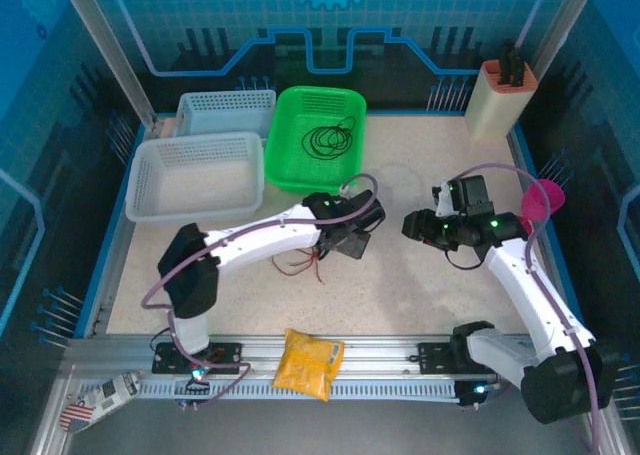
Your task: Untangle the cables
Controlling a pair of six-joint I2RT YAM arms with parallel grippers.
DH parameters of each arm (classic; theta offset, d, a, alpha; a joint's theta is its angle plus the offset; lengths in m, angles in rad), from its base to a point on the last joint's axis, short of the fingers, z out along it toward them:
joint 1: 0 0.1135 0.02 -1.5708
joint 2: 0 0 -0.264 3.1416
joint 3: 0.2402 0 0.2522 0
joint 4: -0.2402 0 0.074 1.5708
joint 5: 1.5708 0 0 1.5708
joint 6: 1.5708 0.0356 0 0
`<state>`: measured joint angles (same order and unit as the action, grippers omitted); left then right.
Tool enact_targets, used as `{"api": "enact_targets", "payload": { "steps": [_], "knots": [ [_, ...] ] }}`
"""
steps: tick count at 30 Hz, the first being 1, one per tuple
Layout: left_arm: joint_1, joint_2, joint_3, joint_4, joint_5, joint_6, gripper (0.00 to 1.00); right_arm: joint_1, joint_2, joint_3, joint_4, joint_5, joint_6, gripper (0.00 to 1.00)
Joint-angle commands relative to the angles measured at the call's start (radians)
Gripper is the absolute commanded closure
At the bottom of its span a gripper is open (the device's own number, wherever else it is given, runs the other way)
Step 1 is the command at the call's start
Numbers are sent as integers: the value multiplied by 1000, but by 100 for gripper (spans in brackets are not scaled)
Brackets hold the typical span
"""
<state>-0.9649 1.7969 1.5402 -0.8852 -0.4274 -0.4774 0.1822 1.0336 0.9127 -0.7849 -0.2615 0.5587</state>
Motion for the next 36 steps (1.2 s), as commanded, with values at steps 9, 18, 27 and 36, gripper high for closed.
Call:
{"api": "enact_targets", "payload": {
  "steps": [9, 18, 27, 36],
  "knots": [
    [256, -548, -415, 171, 397, -76, 7, 231, 104, 55, 107, -84, -1, 45],
    [417, -670, -644, 370, 618, -118, 8, 429, 380, 189, 235, 179, 218, 26],
    [463, -713, -689, 371, 633, -91, 12, 442, 668, 336, 323, 188, 256, 35],
    [507, -760, -706, 355, 641, -57, 13, 435, 822, 351, 475, 112, 268, 45]
  ]
}}
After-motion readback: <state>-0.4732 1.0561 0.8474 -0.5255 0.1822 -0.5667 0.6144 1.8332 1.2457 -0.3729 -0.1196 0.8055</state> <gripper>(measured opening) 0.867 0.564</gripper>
